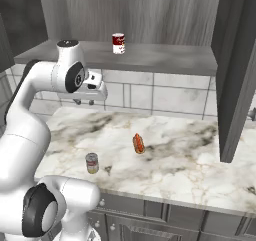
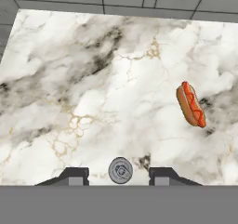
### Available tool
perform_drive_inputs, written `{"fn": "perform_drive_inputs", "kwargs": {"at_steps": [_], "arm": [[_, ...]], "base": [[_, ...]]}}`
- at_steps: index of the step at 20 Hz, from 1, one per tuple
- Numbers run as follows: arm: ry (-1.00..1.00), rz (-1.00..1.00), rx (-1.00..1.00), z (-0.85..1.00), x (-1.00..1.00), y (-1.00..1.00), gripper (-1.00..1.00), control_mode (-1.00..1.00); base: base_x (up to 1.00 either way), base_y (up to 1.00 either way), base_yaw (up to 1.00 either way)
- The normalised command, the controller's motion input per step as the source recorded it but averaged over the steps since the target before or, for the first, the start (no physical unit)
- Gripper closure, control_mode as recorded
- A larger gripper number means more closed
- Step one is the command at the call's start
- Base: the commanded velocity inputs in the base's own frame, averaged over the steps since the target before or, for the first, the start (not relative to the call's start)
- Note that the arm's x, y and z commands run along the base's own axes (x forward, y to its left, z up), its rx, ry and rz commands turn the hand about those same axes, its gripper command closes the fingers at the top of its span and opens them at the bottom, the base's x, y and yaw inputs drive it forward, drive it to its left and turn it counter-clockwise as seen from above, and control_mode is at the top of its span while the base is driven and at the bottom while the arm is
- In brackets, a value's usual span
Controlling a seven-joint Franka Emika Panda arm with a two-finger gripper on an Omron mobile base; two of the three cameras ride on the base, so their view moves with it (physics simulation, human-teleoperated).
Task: Restock the canned food cabinet by taking the new fresh canned food from the counter and placing it in the cabinet. Then, take the old canned food from the cabinet and place it on the counter.
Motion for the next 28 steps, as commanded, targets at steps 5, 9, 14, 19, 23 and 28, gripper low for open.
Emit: {"fn": "perform_drive_inputs", "kwargs": {"at_steps": [5,9,14,19,23,28], "arm": [[0.01,0.00,0.02,-0.14,-0.24,-0.01,-1.00,-1.00],[0.16,-0.05,-0.03,-0.91,-0.35,0.00,-1.00,-1.00],[0.27,-0.04,-0.11,-1.00,-0.07,0.00,-1.00,-1.00],[0.23,-0.03,-0.04,-0.99,0.00,0.00,-1.00,-1.00],[0.16,-0.01,0.00,-0.82,0.00,0.00,-1.00,-1.00],[0.12,0.00,0.00,-0.63,0.00,0.00,-1.00,-1.00]], "base": [[0.00,0.00,0.00],[0.00,0.00,0.00],[0.00,0.00,0.00],[0.00,0.00,0.00],[0.00,0.00,0.00],[0.00,0.00,0.00]]}}
